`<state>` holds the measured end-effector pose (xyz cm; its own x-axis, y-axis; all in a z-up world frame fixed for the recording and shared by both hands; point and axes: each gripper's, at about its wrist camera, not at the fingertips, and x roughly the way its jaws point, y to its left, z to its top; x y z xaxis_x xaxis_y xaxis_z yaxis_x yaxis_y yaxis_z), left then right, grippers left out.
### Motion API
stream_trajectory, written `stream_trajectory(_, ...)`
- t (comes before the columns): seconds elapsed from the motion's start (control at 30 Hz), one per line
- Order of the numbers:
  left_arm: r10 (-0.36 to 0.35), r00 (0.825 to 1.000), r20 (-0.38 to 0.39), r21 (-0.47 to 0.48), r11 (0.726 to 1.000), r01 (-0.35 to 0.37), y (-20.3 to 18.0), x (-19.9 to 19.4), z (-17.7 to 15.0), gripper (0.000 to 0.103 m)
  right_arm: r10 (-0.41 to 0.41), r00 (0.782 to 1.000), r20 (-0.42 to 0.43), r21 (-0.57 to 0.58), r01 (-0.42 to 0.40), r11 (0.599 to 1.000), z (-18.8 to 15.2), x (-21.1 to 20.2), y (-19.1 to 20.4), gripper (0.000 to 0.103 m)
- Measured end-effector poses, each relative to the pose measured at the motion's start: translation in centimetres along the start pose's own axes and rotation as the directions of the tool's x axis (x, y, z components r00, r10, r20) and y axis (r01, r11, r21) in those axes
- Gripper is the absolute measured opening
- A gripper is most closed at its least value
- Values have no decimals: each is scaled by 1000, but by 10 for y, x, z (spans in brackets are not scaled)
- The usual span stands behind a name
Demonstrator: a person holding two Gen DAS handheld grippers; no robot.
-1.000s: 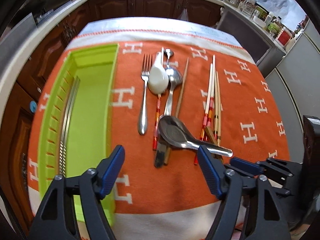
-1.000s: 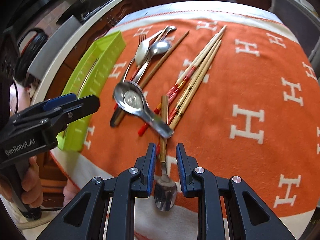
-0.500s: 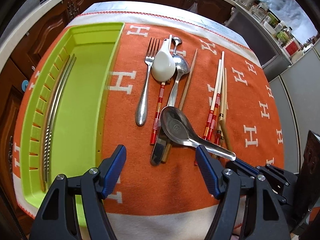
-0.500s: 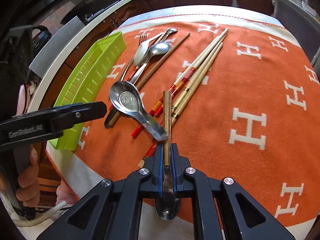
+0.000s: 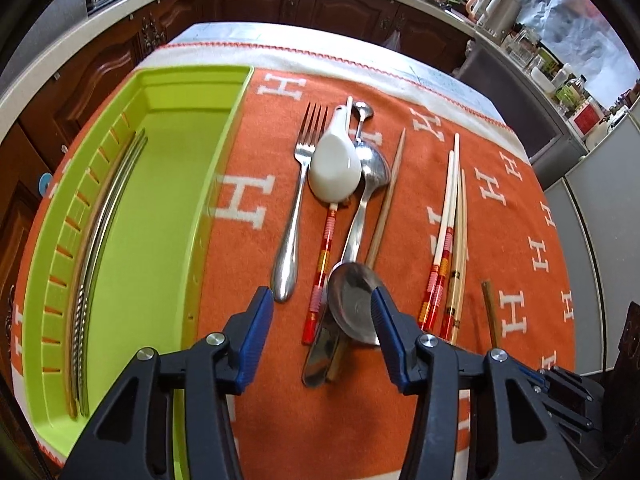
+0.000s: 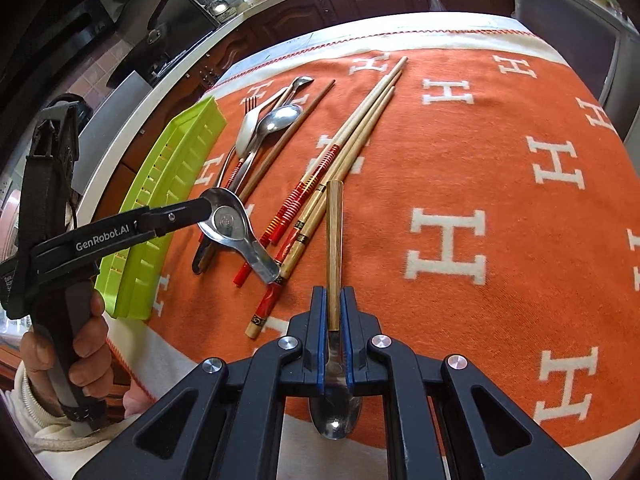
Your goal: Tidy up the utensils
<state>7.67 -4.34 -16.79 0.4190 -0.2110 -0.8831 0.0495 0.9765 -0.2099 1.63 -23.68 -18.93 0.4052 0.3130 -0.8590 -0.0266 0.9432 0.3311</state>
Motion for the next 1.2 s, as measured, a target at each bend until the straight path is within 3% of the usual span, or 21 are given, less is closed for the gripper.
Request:
stream_trajectory(0.1,5,1000,19,13,1000,-5,-2,0,1,49,7,1000,2,3,-7,1000,-3,1,-2,7)
stream_trajectory(0.17,9,1000,29,35,999,-10,-5,0,1,40,7,1000,3,6,-7,1000,-5,2,-3,7)
stream_trajectory(0.2,-2,1000,24,43,999,1,-7,0,1,29,7,1000,4,9,-7,1000,-5,3,-4,7)
stream_trajectory(0.37,-16,1000,-14,74,997,17,-15,9,-2,26,-1,1000,4,7,1,1000,-5,4,-5,7)
stream_trajectory(0.43,-24,999,-21,63,998,25,-14,13,-2,18,0,1000,5,6,0,1000,-5,5,-5,7)
stream_trajectory(0.5,-19,1000,-8,67,998,19,-14,15,-2,10,2,1000,5,7,-2,1000,-5,5,-5,7)
stream_trajectory(0.63,-31,998,56,103,994,26,-17,9,-6,3,10,1000,6,12,-10,1000,-5,5,-7,7)
stream_trajectory(0.73,-46,993,112,125,992,32,-21,-2,-5,1,9,1000,5,11,-9,1000,-5,6,-7,7)
stream_trajectory(0.97,-95,983,156,180,981,66,-30,-31,-1,1,-1,1000,-1,10,1,1000,-5,5,-7,7)
stream_trajectory(1.2,-99,961,260,183,982,52,-13,-91,10,1,-30,1000,7,21,30,999,-2,0,-4,7)
